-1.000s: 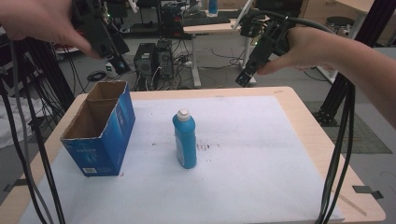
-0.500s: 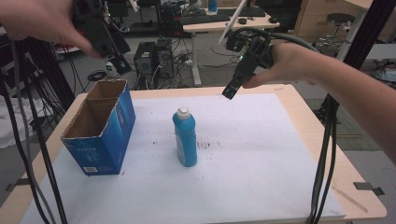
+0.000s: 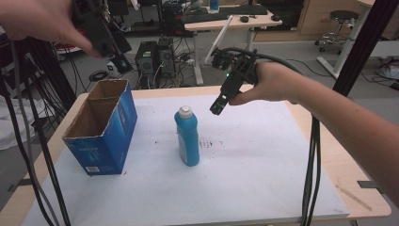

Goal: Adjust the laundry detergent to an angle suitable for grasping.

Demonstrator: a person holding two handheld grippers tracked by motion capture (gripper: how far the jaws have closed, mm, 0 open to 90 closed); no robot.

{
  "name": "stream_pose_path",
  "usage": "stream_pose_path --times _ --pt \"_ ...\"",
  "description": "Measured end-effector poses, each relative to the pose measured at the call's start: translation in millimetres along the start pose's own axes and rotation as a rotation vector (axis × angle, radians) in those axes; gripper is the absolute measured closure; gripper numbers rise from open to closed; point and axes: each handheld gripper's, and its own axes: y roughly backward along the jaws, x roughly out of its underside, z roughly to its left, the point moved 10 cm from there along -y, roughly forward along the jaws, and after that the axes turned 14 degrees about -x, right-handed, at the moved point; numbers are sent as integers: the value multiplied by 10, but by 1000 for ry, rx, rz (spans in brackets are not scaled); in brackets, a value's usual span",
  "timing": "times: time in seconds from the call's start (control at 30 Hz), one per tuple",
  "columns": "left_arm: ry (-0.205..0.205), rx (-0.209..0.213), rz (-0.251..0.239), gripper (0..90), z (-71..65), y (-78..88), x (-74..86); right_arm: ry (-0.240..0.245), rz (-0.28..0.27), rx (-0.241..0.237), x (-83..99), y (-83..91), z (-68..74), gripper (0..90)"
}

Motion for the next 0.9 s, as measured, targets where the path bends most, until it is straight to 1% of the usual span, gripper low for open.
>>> stream_pose_path --times 0.03,0.13,0.3,0.33,0.37,0.4,0.53,0.7,0.73,0.8,0.9 --pt "4 0 0 170 -4 2 0 1 1 -4 -3 -34 10 176" --pt "-5 -1 -5 170 -6 6 -3 -1 -1 -3 -23 -113 35 176" --pt "0 0 -4 170 -15 9 0 -1 -17 -15 -62 -213 78 176" --pt "2 -1 -3 170 -20 3 3 -8 -15 -17 -68 -274 94 176" --pt "2 -1 -3 170 -20 3 3 -8 -15 -17 -68 -274 94 176" --pt "0 -2 -4 170 -22 1 2 -14 -20 -19 -79 -330 109 176" --pt "0 1 -3 170 -36 -8 12 -19 -33 -25 -105 -421 135 176" --pt "0 1 -4 170 -34 -11 13 -29 -47 -17 -138 -485 141 176" --pt "5 1 -3 170 -40 -11 11 -34 -48 -16 -143 -500 139 176" --pt "1 2 -4 170 -39 -13 7 -44 -55 -12 -157 -533 137 176" --pt "3 2 -5 170 -44 -22 0 -52 -65 -11 -187 -606 138 176"
